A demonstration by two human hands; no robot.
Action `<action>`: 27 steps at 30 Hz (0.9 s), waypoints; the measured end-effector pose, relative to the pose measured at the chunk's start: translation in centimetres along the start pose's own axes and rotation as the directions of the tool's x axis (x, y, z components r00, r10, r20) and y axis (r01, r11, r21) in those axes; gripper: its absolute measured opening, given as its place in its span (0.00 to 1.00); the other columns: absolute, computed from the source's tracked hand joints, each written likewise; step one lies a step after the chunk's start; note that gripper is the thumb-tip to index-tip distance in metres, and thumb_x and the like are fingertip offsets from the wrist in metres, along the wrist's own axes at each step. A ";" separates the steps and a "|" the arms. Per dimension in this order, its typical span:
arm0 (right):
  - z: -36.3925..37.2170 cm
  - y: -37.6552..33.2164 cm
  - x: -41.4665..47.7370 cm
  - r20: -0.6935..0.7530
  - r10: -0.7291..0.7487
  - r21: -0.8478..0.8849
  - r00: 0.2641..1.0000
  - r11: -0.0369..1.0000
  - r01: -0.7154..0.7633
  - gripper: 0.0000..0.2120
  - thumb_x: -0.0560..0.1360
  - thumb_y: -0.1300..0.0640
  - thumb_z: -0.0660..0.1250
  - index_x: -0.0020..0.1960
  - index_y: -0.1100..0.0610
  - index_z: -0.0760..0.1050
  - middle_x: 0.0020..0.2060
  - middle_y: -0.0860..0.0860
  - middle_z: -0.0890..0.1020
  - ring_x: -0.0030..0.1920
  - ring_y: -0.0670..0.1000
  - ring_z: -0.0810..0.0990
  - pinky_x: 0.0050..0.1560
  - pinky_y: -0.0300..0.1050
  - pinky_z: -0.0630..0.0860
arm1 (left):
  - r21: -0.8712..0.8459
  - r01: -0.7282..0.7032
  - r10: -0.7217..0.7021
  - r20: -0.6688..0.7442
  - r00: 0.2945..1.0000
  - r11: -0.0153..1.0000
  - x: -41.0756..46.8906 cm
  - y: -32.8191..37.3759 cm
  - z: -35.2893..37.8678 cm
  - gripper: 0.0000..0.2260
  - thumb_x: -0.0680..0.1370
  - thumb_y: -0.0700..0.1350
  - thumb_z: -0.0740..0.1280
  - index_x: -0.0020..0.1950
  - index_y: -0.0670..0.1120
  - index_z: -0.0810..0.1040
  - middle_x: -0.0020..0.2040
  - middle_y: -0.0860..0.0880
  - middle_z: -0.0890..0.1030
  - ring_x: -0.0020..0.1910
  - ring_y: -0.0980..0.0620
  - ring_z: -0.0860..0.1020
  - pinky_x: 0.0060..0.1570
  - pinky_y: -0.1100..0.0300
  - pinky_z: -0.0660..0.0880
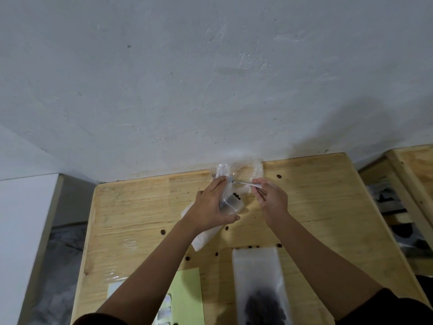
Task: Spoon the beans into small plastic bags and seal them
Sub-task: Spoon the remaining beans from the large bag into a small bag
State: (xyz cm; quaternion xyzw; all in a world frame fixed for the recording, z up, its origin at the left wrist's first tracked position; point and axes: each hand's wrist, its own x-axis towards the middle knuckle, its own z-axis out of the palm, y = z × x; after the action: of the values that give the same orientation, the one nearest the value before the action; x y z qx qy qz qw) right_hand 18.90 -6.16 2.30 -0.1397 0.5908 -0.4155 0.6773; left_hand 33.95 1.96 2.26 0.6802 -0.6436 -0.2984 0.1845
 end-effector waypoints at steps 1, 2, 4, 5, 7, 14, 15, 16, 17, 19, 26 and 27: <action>-0.1 -0.1 0.1 -0.004 0.012 0.013 1.000 1.000 -0.012 0.07 0.78 0.67 0.61 0.44 0.65 0.77 0.46 0.59 0.81 0.52 0.54 0.80 0.53 0.44 0.77 | -0.008 0.001 -0.001 -0.015 1.000 1.000 0.0 0.1 0.0 0.43 0.68 0.58 0.73 0.76 0.50 0.56 0.75 0.56 0.55 0.72 0.56 0.59 0.64 0.57 0.57; -0.2 -0.1 0.2 -0.008 0.021 0.025 1.000 0.999 -0.020 0.07 0.78 0.66 0.61 0.46 0.67 0.77 0.48 0.60 0.81 0.53 0.54 0.80 0.54 0.44 0.77 | -0.018 0.008 -0.008 -0.031 0.999 1.000 0.0 0.1 0.0 0.43 0.68 0.58 0.73 0.76 0.50 0.56 0.75 0.56 0.55 0.72 0.57 0.59 0.63 0.57 0.57; -0.3 -0.4 0.3 -0.010 0.026 0.041 1.000 0.999 -0.025 0.08 0.78 0.66 0.61 0.52 0.69 0.76 0.48 0.60 0.81 0.54 0.54 0.80 0.54 0.44 0.77 | -0.035 0.039 -0.041 -0.056 0.998 0.999 -0.1 0.0 0.0 0.44 0.68 0.59 0.73 0.77 0.49 0.55 0.75 0.56 0.54 0.72 0.57 0.59 0.63 0.58 0.56; -0.4 -0.6 0.3 -0.007 0.024 0.045 1.000 0.999 -0.023 0.09 0.78 0.66 0.61 0.54 0.70 0.75 0.47 0.59 0.81 0.54 0.54 0.80 0.55 0.44 0.77 | -0.041 0.056 -0.059 -0.065 0.996 0.998 -0.1 0.0 0.1 0.44 0.68 0.59 0.73 0.77 0.49 0.54 0.75 0.55 0.53 0.72 0.56 0.59 0.63 0.58 0.56; -0.5 -1.0 0.2 -0.006 0.014 0.046 1.000 0.999 -0.014 0.10 0.78 0.66 0.61 0.56 0.70 0.75 0.46 0.58 0.80 0.54 0.54 0.79 0.54 0.44 0.77 | -0.044 0.079 -0.083 -0.077 0.994 0.996 -0.1 0.0 0.1 0.45 0.68 0.58 0.73 0.77 0.48 0.53 0.75 0.54 0.53 0.71 0.54 0.61 0.62 0.57 0.56; -1.7 -3.2 0.2 -0.083 -0.086 0.013 0.993 0.996 0.087 0.07 0.75 0.66 0.65 0.52 0.67 0.78 0.47 0.58 0.82 0.46 0.50 0.82 0.40 0.36 0.81 | -0.047 0.199 -0.203 -0.108 0.973 0.979 -0.2 -0.2 0.3 0.47 0.67 0.60 0.73 0.77 0.45 0.52 0.75 0.50 0.53 0.72 0.51 0.59 0.67 0.47 0.59; -1.8 -3.6 0.0 -0.080 -0.111 0.006 0.991 0.994 0.112 0.06 0.75 0.66 0.66 0.50 0.67 0.79 0.45 0.57 0.82 0.46 0.50 0.82 0.39 0.36 0.81 | -0.048 0.208 -0.212 -0.109 0.971 0.977 -0.2 -0.2 0.3 0.48 0.67 0.60 0.73 0.77 0.45 0.52 0.75 0.50 0.53 0.73 0.50 0.58 0.67 0.47 0.60; -1.8 -3.9 -0.2 -0.068 -0.140 -0.003 0.988 0.990 0.140 0.04 0.75 0.66 0.66 0.47 0.66 0.79 0.44 0.57 0.82 0.45 0.50 0.82 0.39 0.35 0.81 | -0.048 0.214 -0.218 -0.112 0.970 0.976 -0.1 -0.3 0.4 0.48 0.67 0.61 0.73 0.77 0.45 0.52 0.75 0.50 0.53 0.73 0.50 0.58 0.66 0.47 0.60; -1.9 -4.2 -0.5 -0.045 -0.174 -0.016 0.984 0.985 0.174 0.04 0.75 0.66 0.66 0.46 0.65 0.79 0.43 0.57 0.82 0.44 0.50 0.82 0.38 0.35 0.81 | -0.049 0.217 -0.222 -0.116 0.968 0.975 -0.1 -0.3 0.4 0.48 0.66 0.61 0.73 0.76 0.45 0.52 0.75 0.50 0.53 0.73 0.50 0.58 0.66 0.48 0.60; -1.8 -4.6 -1.2 0.050 -0.253 -0.062 0.966 0.965 0.255 0.06 0.76 0.67 0.64 0.44 0.63 0.79 0.40 0.55 0.83 0.42 0.49 0.82 0.40 0.35 0.81 | -0.052 0.221 -0.226 -0.116 0.967 0.974 0.0 -0.2 0.5 0.48 0.65 0.63 0.72 0.76 0.45 0.53 0.75 0.49 0.53 0.72 0.50 0.58 0.66 0.48 0.60; -1.3 -4.5 -2.2 0.350 -0.427 -0.220 0.833 0.828 0.517 0.09 0.77 0.66 0.62 0.42 0.62 0.80 0.37 0.51 0.84 0.44 0.49 0.83 0.42 0.36 0.79 | -0.027 0.219 -0.221 -0.110 0.969 0.975 0.0 -0.4 0.4 0.48 0.66 0.63 0.71 0.76 0.44 0.53 0.76 0.49 0.53 0.73 0.49 0.57 0.67 0.46 0.61; -1.3 -4.5 -2.0 0.313 -0.471 -0.209 0.825 0.813 0.544 0.09 0.77 0.66 0.62 0.41 0.61 0.79 0.37 0.50 0.84 0.44 0.48 0.83 0.42 0.35 0.79 | -0.028 0.223 -0.224 -0.112 0.968 0.974 0.0 -0.5 0.4 0.48 0.66 0.63 0.71 0.76 0.44 0.53 0.76 0.49 0.53 0.73 0.50 0.57 0.67 0.46 0.61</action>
State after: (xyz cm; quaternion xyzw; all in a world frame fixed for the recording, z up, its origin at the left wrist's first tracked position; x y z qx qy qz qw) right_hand 16.01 -7.07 6.40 -0.4411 0.4966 -0.4708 0.5806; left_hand 34.03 2.01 1.63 0.7629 -0.5489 -0.2830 0.1915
